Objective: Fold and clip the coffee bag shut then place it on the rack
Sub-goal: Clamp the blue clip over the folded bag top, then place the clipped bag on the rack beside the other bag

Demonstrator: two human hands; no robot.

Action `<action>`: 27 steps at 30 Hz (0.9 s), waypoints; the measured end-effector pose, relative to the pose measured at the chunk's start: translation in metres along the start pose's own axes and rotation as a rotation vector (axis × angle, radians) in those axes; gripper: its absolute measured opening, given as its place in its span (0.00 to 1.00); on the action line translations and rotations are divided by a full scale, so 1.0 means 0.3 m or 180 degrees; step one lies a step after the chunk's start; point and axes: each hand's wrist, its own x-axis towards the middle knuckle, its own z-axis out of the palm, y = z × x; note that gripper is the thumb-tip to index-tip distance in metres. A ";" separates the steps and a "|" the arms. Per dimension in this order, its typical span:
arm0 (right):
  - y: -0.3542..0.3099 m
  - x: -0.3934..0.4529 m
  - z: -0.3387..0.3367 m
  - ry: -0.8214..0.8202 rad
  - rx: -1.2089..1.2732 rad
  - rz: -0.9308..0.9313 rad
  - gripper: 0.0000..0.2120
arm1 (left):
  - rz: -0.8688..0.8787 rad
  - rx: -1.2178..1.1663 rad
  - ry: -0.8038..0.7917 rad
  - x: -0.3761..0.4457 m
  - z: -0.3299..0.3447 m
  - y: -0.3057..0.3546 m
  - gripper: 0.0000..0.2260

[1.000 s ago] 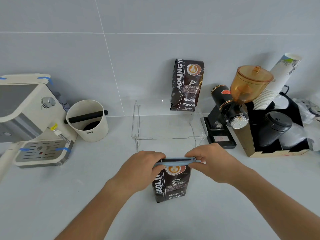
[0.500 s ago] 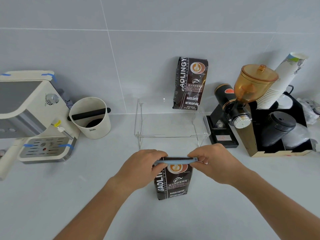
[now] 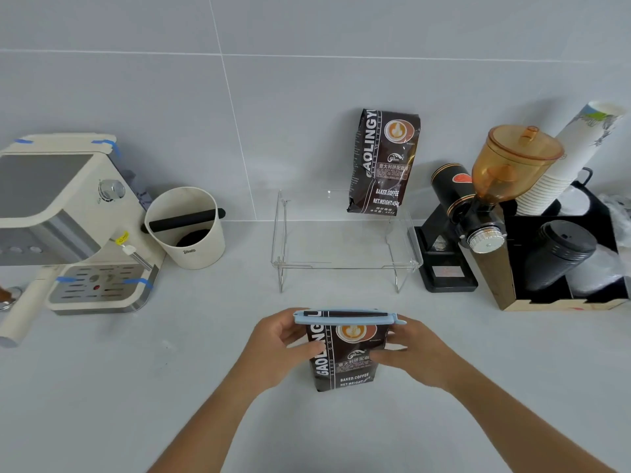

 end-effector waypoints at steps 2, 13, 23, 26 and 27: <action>0.025 -0.001 0.017 0.0159 0.0047 -0.0030 0.23 | -0.0214 -0.0166 0.0005 -0.012 0.018 -0.043 0.21; 0.145 -0.012 0.092 0.0517 0.0172 -0.0030 0.25 | -0.0456 -0.0158 0.0411 -0.067 0.092 -0.184 0.21; 0.034 -0.023 0.070 0.0671 0.0349 -0.0115 0.23 | -0.0159 -0.0211 0.0514 -0.037 0.086 -0.082 0.19; -0.058 -0.027 0.036 0.0703 0.0310 -0.0244 0.22 | 0.0069 -0.0188 0.0535 -0.028 0.069 0.004 0.18; -0.090 -0.028 0.022 0.0715 0.0291 -0.0304 0.23 | 0.0176 -0.0178 0.0534 -0.029 0.061 0.036 0.18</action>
